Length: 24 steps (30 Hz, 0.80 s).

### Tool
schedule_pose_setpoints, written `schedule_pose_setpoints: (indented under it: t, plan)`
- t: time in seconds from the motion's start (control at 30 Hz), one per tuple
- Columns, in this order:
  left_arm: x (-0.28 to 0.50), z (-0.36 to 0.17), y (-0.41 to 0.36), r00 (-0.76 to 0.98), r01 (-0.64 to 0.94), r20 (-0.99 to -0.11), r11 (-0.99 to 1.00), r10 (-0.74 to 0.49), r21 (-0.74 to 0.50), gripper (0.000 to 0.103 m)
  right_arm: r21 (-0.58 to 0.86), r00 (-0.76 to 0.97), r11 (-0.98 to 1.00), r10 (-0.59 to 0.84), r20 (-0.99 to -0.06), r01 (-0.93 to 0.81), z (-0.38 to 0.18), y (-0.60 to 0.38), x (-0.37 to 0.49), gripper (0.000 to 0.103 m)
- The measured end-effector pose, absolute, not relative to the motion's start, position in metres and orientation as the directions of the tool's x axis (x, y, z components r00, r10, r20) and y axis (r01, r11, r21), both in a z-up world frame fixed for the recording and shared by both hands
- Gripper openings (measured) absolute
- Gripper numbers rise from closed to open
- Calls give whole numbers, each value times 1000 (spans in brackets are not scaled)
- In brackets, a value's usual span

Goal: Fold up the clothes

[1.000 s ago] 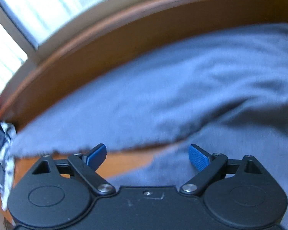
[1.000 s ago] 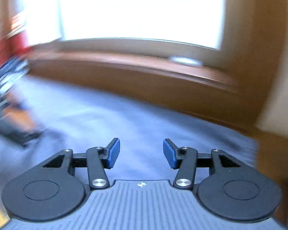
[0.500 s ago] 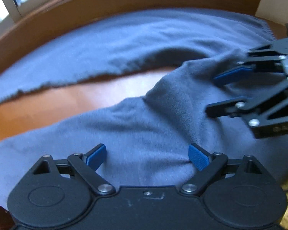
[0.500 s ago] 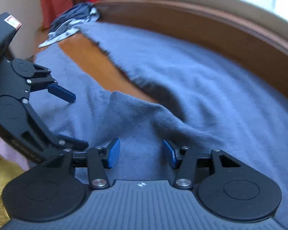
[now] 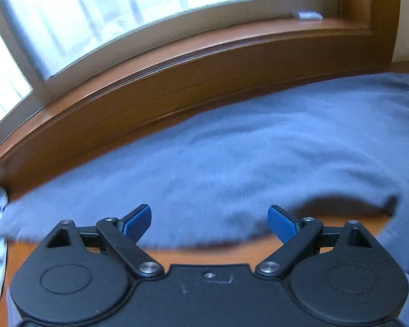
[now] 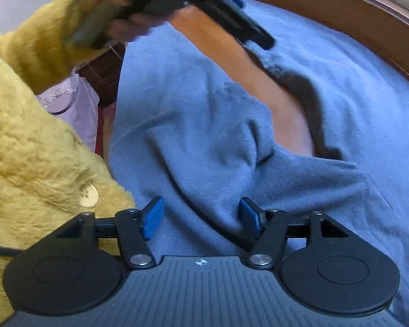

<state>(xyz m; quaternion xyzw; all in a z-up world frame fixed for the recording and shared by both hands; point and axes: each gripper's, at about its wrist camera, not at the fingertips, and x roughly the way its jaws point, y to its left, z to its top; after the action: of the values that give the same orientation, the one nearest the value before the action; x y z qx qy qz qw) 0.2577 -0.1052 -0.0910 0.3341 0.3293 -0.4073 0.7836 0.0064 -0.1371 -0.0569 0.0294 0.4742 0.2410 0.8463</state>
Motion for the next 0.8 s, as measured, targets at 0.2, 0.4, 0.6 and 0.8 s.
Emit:
schedule_pose_setpoints:
  t: [0.2,0.4,0.6,0.8]
  plan:
    - [291,-116,-150,418,881,-834,384,-360,276,95,272,647,928,374,-665,-257,-19,-176,23,63]
    - [300,-118,-166,413,893,-833,341,-369,293,98,120,594,960,251,-764,-251,-49,-170,75,59]
    - [296,-120,-150,441,891,-813,296,-381,344,100,242,533,945,324,-782,-219,-64,-189,84,63]
    - [304,-121,-122,432,891,-815,321,-387,320,103,266,514,903,413,-752,-337,-54,-182,69,68]
